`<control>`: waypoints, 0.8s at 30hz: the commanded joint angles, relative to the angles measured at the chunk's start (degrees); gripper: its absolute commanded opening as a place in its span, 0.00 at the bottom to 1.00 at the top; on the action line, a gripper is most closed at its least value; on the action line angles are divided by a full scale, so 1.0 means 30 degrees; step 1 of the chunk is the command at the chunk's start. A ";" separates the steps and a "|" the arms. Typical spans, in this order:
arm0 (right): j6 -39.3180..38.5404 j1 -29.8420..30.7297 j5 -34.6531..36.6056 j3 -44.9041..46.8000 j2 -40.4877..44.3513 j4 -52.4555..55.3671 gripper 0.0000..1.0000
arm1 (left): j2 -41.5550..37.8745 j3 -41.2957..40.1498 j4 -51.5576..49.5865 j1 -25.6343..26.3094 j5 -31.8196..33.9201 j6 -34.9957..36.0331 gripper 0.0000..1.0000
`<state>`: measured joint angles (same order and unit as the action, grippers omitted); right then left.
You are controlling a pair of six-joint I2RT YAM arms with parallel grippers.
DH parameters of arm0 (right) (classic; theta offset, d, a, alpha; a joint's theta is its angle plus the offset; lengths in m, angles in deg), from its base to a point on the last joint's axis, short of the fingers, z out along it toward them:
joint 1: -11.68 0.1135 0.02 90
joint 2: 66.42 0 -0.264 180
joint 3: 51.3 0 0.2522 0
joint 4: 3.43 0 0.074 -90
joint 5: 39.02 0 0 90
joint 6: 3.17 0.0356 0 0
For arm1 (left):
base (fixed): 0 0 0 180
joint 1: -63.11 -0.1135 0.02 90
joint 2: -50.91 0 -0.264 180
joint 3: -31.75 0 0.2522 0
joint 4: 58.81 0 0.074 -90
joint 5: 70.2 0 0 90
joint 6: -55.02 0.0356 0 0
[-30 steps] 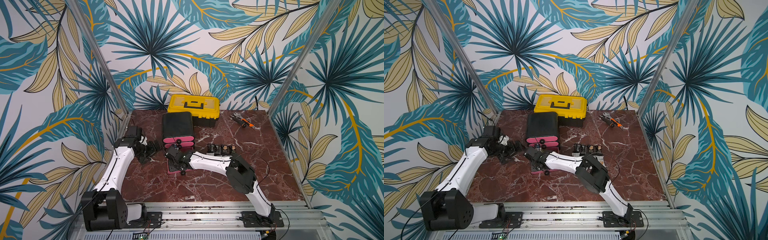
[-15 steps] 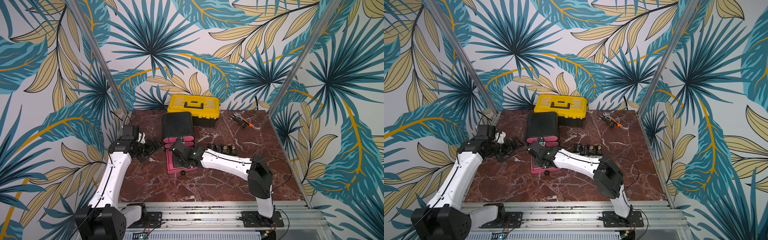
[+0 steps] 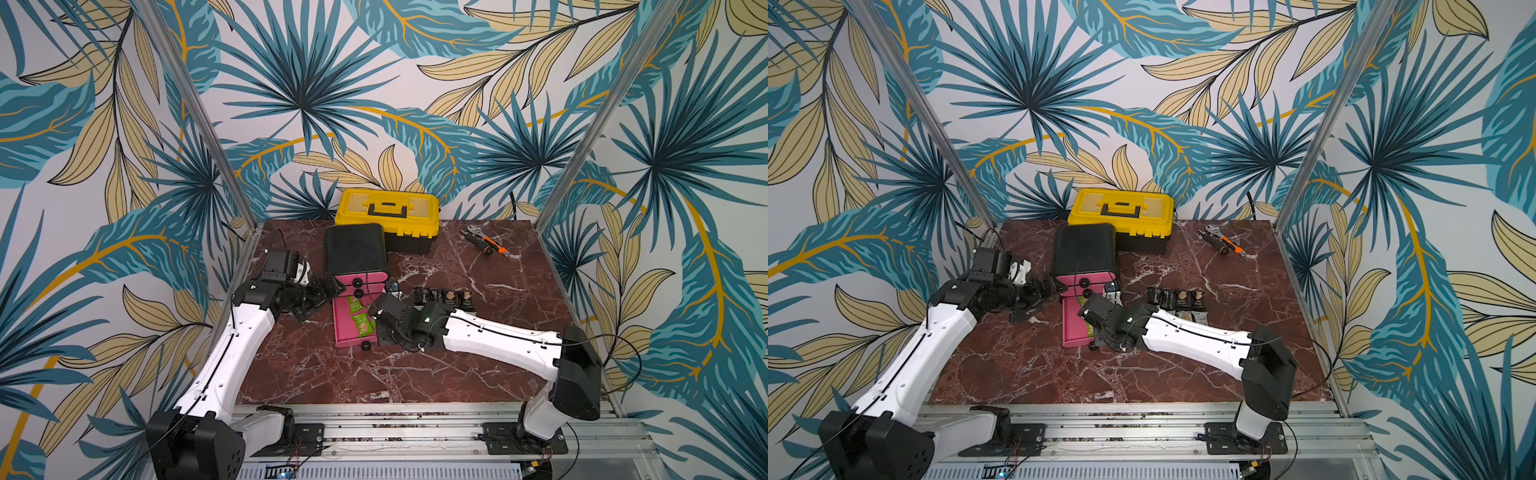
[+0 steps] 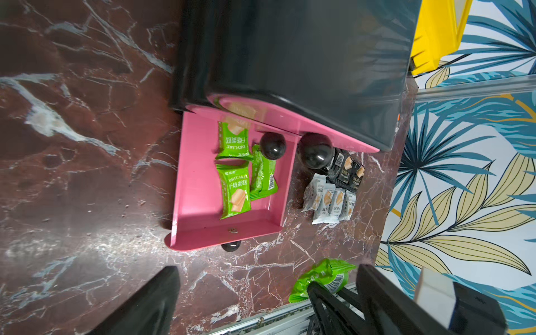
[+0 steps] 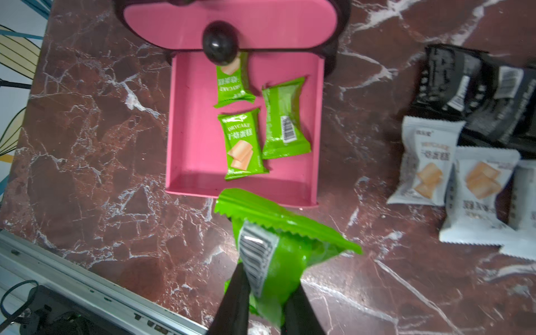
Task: Take the cookies out of the drawer
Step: Place the cookie at the center of the board.
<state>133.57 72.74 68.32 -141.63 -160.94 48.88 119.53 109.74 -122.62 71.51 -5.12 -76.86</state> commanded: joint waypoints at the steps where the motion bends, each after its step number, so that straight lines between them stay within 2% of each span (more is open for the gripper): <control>1: 0.1398 0.0023 0.0686 0.1752 0.1015 0.1244 0.00 | 0.0265 0.0288 0.0733 0.1066 0.0640 -0.0984 1.00; 6: 0.2720 0.0020 0.0852 0.4470 0.2982 0.1141 0.00 | 0.0199 0.0427 0.0067 0.2980 0.1928 -0.2457 1.00; 12: 0.2596 -0.0609 -0.0620 0.7694 0.4128 -0.0953 0.00 | -0.0115 0.0543 -0.0835 0.4423 0.2983 -0.3624 1.00; 17: 0.1812 -0.1507 -0.2201 1.0057 0.4123 -0.4699 0.00 | -0.1088 0.0186 -0.1654 0.4842 0.3612 -0.3992 1.00; 24: 0.1213 -0.2463 -0.2912 1.0415 0.3091 -0.5985 0.00 | -0.2944 -0.0706 -0.2982 0.4946 0.4581 -0.4367 1.00</control>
<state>138.77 66.05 61.31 -111.65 -150.42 35.15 112.51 109.52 -128.67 86.00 6.22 -88.86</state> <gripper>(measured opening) 0.194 0.999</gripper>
